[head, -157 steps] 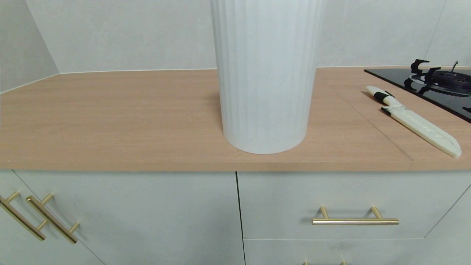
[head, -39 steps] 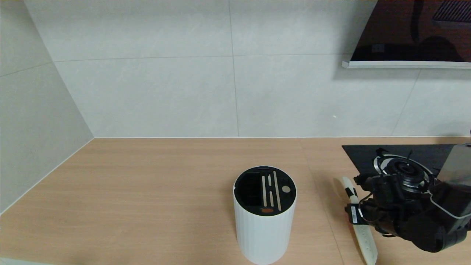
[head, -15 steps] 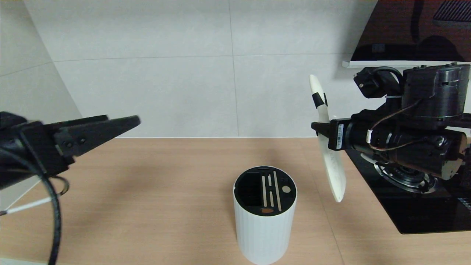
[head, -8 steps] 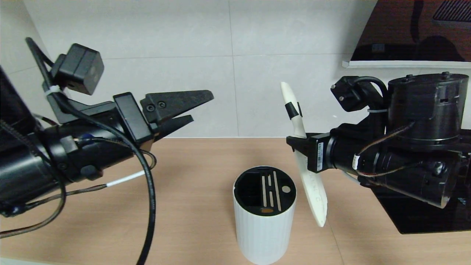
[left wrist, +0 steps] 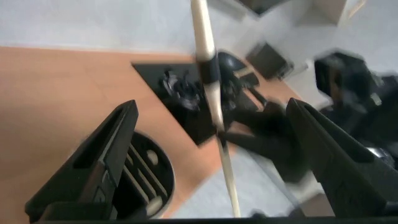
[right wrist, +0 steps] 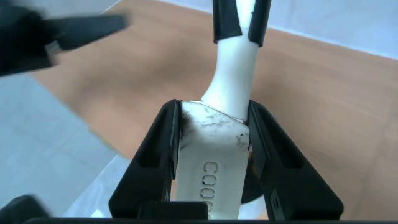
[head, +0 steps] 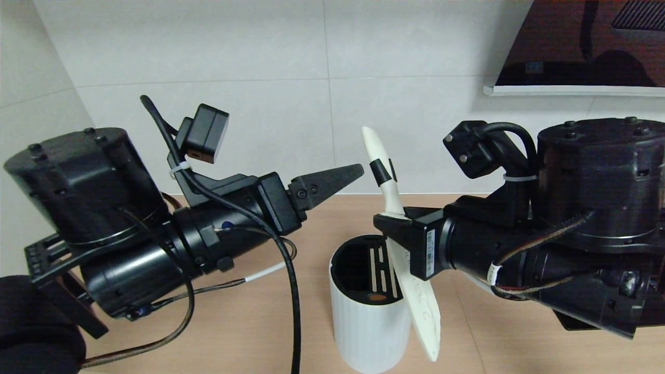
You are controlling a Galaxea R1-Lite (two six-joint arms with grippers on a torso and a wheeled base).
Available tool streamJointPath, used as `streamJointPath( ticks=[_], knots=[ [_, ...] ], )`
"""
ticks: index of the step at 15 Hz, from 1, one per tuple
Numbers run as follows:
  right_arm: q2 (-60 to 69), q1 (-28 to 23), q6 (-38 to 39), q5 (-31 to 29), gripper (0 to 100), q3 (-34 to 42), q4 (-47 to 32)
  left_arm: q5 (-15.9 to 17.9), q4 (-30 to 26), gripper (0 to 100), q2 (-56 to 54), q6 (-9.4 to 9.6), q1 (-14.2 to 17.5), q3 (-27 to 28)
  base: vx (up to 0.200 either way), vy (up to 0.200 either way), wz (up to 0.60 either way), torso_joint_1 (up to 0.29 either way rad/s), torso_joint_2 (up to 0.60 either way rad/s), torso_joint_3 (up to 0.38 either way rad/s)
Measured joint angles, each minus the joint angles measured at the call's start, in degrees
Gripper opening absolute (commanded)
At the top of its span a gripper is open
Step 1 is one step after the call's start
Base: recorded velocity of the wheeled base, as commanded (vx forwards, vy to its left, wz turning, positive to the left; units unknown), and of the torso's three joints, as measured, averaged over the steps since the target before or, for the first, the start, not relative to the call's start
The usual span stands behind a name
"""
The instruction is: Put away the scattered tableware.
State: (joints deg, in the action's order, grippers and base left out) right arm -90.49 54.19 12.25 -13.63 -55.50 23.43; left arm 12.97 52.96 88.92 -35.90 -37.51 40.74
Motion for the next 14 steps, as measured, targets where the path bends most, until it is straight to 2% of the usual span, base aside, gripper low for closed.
streamJointPath(
  ticks=[3, 6, 14],
  knots=[
    [-0.24, 1.60, 0.09, 0.06, 0, 0.55, -0.01, -1.73, 2.79, 100, 1.90, 0.29, -2.04, -0.83, 0.000, 0.000, 0.00, 0.000, 0.00, 0.000],
    [-0.49, 3.55, 0.22, 0.02, 0, 0.99, 0.00, -1.65, 2.99, 100, 2.91, 2.13, -2.47, -1.48, 0.000, 0.000, 0.00, 0.000, 0.00, 0.000],
    [-0.66, 7.13, 1.21, -0.07, 0, 1.62, 0.05, -1.69, 3.10, 100, 3.63, 2.27, -3.34, -1.61, 0.000, 0.000, 0.00, 0.000, 0.00, 0.000]
  ],
)
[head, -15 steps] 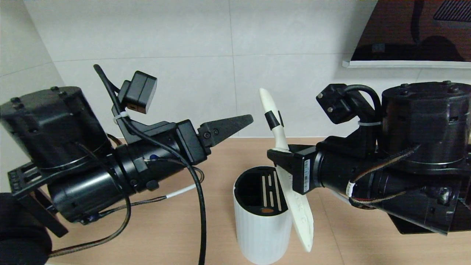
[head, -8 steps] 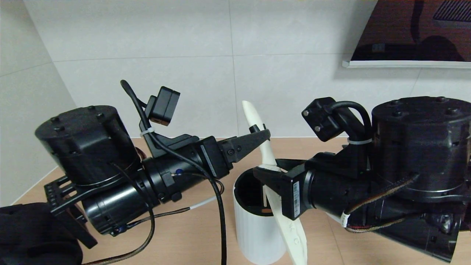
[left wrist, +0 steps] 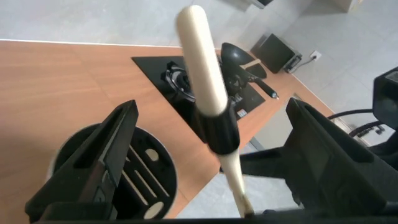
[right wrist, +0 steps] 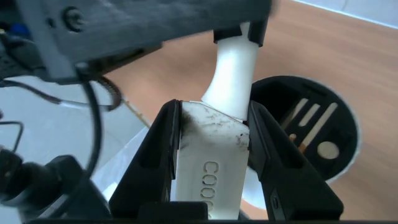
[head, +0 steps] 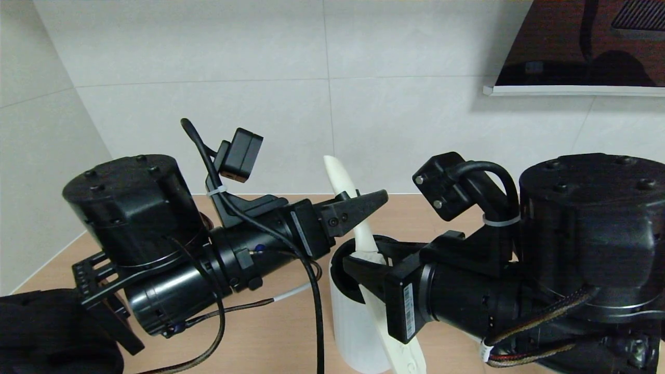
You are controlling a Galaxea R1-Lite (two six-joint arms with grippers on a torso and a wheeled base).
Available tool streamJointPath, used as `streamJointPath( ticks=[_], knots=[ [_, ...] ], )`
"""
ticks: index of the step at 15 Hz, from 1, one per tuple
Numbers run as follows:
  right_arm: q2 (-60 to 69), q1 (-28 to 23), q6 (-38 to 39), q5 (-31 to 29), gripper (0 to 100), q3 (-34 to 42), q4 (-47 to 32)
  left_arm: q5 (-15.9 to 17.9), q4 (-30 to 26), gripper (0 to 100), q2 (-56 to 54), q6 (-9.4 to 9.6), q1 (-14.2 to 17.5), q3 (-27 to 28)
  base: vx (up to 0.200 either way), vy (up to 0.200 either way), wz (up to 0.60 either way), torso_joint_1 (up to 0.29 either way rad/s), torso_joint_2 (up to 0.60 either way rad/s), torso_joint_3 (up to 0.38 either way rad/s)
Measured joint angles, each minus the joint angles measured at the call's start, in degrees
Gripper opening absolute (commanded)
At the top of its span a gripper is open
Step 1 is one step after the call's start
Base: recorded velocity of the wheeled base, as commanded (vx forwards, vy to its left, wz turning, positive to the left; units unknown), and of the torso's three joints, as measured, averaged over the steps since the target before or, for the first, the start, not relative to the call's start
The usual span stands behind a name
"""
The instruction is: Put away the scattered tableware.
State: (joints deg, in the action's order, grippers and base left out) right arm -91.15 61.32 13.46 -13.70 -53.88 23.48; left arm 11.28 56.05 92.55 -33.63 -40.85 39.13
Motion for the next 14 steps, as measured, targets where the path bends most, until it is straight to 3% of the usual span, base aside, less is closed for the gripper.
streamJointPath(
  ticks=[4, 5, 14],
  knots=[
    [-0.15, 0.80, 0.00, -0.01, 0, 0.11, 0.05, -0.12, -0.05, 100, 0.00, -0.06, -0.38, -0.02, 0.000, 0.000, 0.00, 0.000, 0.00, 0.000],
    [-0.17, 0.89, 0.00, 0.00, 0, 0.16, 0.05, -0.12, -0.05, 0, -0.02, -0.06, -0.41, -0.05, 0.000, 0.000, 0.00, 0.000, 0.00, 0.000],
    [0.06, 0.87, -0.16, -1.76, 0, 0.28, 1.91, -0.15, 0.16, 0, -0.02, -0.06, -0.71, -0.07, 0.000, 0.000, 0.00, 0.000, 0.00, 0.000]
  ],
)
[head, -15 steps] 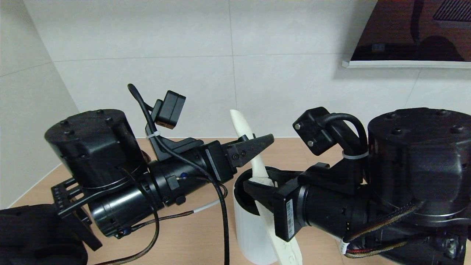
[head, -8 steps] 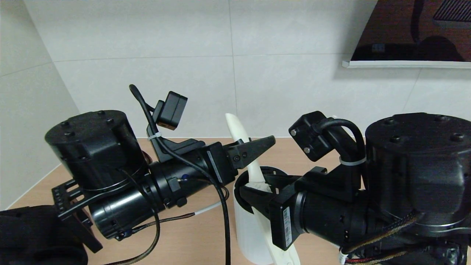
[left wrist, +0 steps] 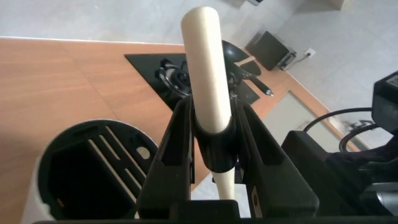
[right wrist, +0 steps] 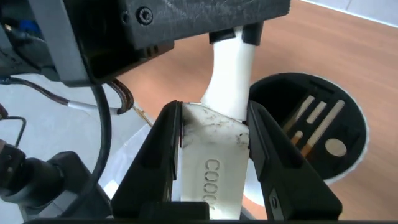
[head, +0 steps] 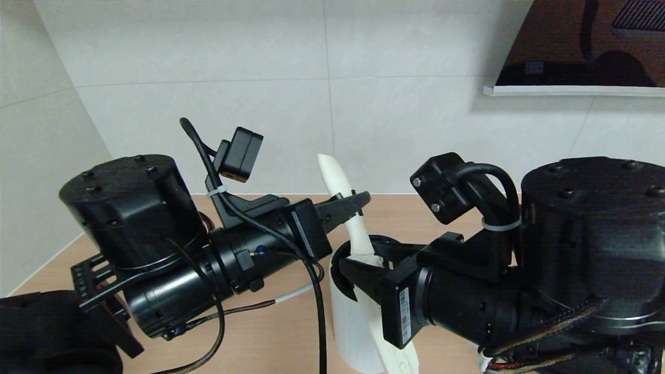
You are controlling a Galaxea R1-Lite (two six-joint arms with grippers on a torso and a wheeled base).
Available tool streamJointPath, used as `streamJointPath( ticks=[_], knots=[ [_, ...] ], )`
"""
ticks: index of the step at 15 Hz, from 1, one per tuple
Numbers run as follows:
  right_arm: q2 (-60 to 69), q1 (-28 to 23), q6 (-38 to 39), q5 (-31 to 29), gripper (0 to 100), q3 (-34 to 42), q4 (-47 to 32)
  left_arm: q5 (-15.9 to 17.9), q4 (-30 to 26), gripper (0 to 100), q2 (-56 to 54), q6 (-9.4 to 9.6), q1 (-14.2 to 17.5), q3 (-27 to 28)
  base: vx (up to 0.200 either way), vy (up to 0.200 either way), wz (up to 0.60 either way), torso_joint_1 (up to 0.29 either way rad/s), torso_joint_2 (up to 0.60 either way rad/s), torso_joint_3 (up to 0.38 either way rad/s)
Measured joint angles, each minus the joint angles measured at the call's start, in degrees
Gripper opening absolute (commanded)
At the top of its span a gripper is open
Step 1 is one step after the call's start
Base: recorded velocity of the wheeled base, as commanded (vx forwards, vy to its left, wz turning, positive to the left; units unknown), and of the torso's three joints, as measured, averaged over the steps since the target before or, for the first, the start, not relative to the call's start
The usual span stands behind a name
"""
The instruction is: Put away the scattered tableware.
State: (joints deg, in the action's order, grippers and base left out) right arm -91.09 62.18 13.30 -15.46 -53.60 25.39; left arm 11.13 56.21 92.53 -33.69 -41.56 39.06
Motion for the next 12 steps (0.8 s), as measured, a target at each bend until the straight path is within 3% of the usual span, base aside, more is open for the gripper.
streamJointPath(
  ticks=[5, 6, 12],
  knots=[
    [0.51, -0.41, 0.05, -0.77, 0, 0.09, 1.38, 0.02, -0.51, 0, -0.16, 0.44, -0.02, -0.22, 0.000, 0.000, 0.00, 0.000, 0.00, 0.000],
    [0.57, -0.41, 0.07, -0.94, 100, 0.09, 1.76, 0.02, -0.33, 0, -0.20, 0.44, -0.02, -0.17, 0.000, 0.000, 0.00, 0.000, 0.00, 0.000],
    [1.12, -0.56, -0.02, -1.05, 100, 0.72, 2.27, -0.24, -0.35, 0, -1.84, 0.44, 0.13, 0.57, 0.000, 0.000, 0.00, 0.000, 0.00, 0.000]
  ],
)
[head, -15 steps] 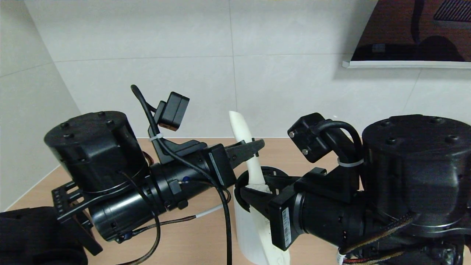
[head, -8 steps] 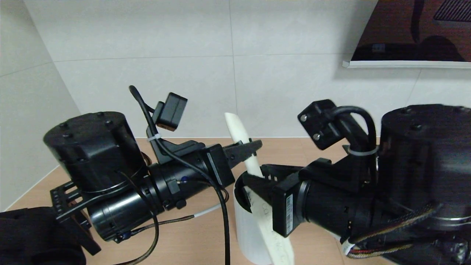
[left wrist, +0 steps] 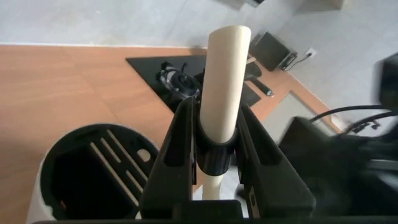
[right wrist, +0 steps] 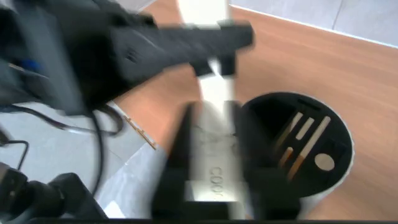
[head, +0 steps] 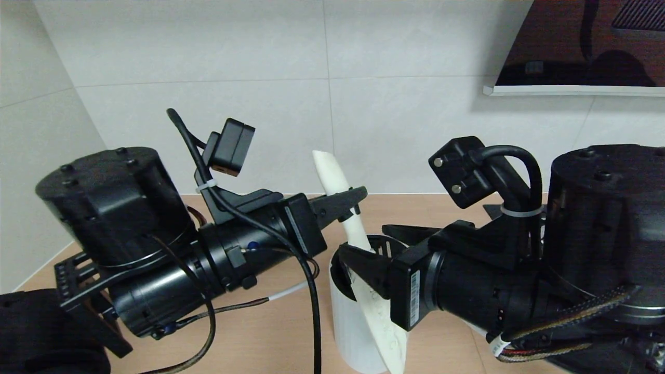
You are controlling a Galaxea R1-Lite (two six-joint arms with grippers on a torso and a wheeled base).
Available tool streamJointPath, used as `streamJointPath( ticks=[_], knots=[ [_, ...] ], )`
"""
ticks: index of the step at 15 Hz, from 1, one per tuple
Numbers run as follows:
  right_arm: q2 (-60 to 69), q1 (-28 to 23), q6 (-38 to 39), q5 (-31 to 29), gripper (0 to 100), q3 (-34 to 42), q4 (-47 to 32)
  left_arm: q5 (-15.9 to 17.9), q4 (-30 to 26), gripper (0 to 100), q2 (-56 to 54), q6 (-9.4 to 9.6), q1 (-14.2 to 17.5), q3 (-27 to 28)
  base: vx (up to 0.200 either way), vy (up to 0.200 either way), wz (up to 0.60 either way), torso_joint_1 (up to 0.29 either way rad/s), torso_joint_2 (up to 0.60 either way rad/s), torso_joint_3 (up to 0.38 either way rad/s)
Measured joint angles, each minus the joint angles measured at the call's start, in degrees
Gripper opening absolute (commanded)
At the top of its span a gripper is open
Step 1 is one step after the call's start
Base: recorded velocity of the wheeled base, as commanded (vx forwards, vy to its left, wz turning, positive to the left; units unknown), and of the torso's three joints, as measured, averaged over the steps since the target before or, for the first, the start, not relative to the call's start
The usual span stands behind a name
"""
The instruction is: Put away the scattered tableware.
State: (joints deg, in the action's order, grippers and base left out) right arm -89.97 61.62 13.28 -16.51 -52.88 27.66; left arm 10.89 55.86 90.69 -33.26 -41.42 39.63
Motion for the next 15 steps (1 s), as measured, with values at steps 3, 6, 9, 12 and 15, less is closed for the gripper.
streamJointPath(
  ticks=[3, 6, 9, 12, 15],
  knots=[
    [1.73, -3.57, -0.30, 0.34, 100, 0.22, -0.10, -5.17, -1.76, 0, -1.44, 2.04, 0.85, 2.60, 0.000, 0.000, 0.00, 0.000, 0.00, 0.000],
    [4.30, -11.28, -0.48, 0.99, 100, 0.27, -0.51, -13.62, -7.55, 0, -2.49, 4.82, 1.60, 8.29, 0.000, 0.000, 0.00, 0.000, 0.00, 0.000],
    [7.01, -20.11, -0.52, 4.57, 100, 0.82, -1.99, -17.99, -16.40, 0, -4.02, 7.89, 2.12, 16.73, 0.000, 0.000, 0.00, 0.000, 0.00, 0.000],
    [6.79, -26.43, -0.52, 7.03, 100, 1.38, -2.38, -24.95, -21.94, 0, -5.22, 15.09, 2.40, 21.53, 0.000, 0.000, 0.00, 0.000, 0.00, 0.000],
    [4.57, -27.64, -0.55, 6.90, 100, 1.73, -2.23, -36.67, -22.25, 0, -6.86, 24.77, -0.20, 17.64, 0.000, 0.000, 0.00, 0.000, 0.00, 0.000]
  ],
)
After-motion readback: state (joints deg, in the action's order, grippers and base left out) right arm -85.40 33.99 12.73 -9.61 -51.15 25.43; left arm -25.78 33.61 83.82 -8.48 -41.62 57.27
